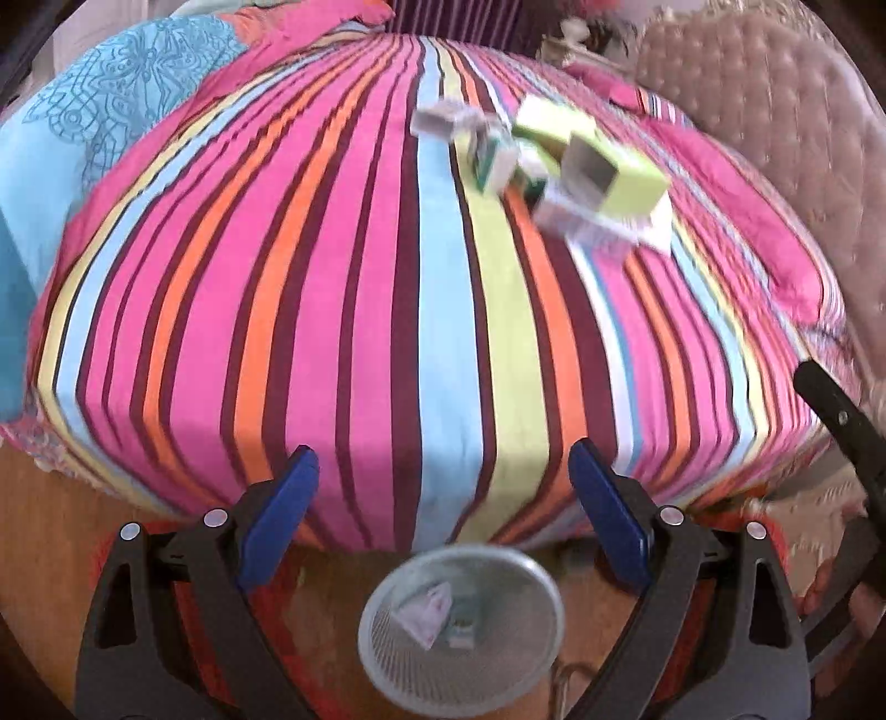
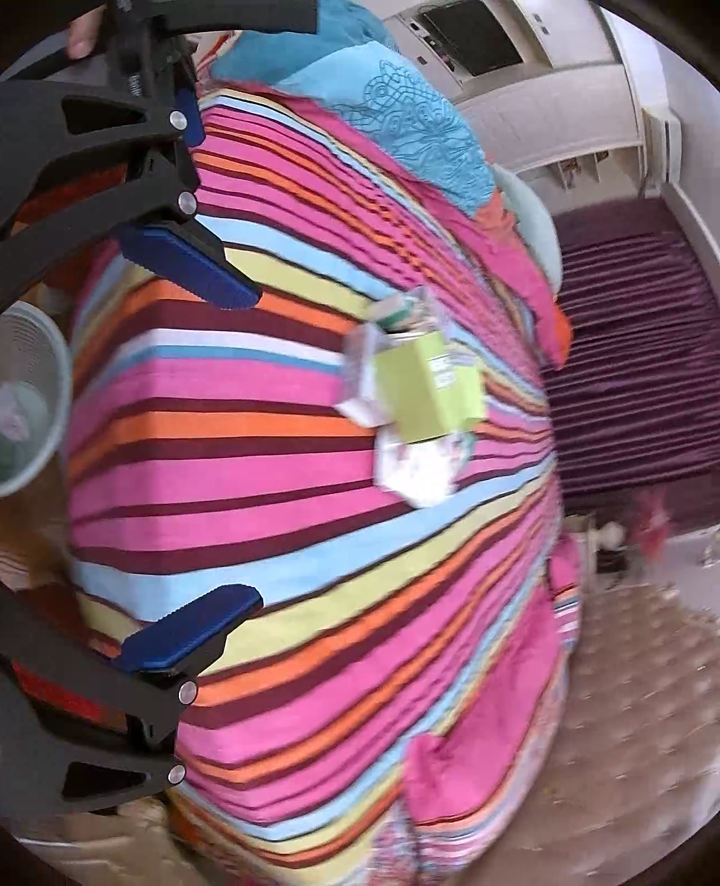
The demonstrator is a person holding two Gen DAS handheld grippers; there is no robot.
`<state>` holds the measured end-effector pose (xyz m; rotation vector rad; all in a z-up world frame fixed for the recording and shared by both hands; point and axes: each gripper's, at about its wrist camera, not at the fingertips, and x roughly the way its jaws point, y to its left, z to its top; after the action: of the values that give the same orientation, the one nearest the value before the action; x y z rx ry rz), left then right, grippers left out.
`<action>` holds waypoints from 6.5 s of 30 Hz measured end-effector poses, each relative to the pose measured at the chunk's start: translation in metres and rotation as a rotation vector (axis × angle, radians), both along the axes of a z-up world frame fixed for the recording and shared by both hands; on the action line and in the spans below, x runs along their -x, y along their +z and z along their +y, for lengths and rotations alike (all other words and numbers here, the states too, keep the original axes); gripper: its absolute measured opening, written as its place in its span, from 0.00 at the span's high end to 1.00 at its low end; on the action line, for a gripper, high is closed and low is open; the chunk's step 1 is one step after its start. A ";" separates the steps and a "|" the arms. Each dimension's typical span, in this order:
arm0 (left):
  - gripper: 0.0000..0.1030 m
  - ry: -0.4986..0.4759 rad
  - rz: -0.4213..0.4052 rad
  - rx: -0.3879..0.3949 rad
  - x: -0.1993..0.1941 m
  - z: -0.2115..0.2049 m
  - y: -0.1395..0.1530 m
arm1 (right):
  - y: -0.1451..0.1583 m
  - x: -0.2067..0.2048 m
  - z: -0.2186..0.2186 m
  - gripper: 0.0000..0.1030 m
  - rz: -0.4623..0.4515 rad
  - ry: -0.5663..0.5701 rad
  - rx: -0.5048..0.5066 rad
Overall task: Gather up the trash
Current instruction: 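Raise both tools back toward the boxes on the bed, then grasp the white-green tube box with the left gripper while the right gripper grasps the green DEEP CLEANSING OIL box, then carry both boxes over the wastebasket and open both grippers, then raise both tools back toward the remaining items on the bed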
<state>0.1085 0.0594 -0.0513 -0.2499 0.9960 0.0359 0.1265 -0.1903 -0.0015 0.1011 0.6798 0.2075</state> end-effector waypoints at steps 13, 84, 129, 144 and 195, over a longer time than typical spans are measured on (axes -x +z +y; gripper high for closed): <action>0.14 0.017 -0.056 0.061 -0.111 0.016 0.019 | 0.003 -0.067 0.039 0.07 -0.072 0.127 0.091; 0.76 -0.091 -0.054 0.049 -0.004 0.005 0.011 | 0.007 -0.007 -0.002 0.24 0.055 0.116 -0.078; 0.76 -0.179 0.482 0.143 0.075 -0.051 -0.154 | -0.176 0.057 0.019 0.24 0.852 0.153 -0.216; 0.76 -0.172 0.635 0.173 0.066 -0.057 -0.192 | -0.223 0.053 0.025 0.23 1.056 0.074 -0.227; 0.18 -0.127 0.298 -0.084 0.063 -0.043 -0.098 | -0.079 0.053 -0.003 0.08 0.295 -0.015 -0.006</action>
<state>0.0450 0.0159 -0.1497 -0.1047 1.3017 -0.0007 0.0738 -0.1935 -0.0802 0.1445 0.9714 0.1817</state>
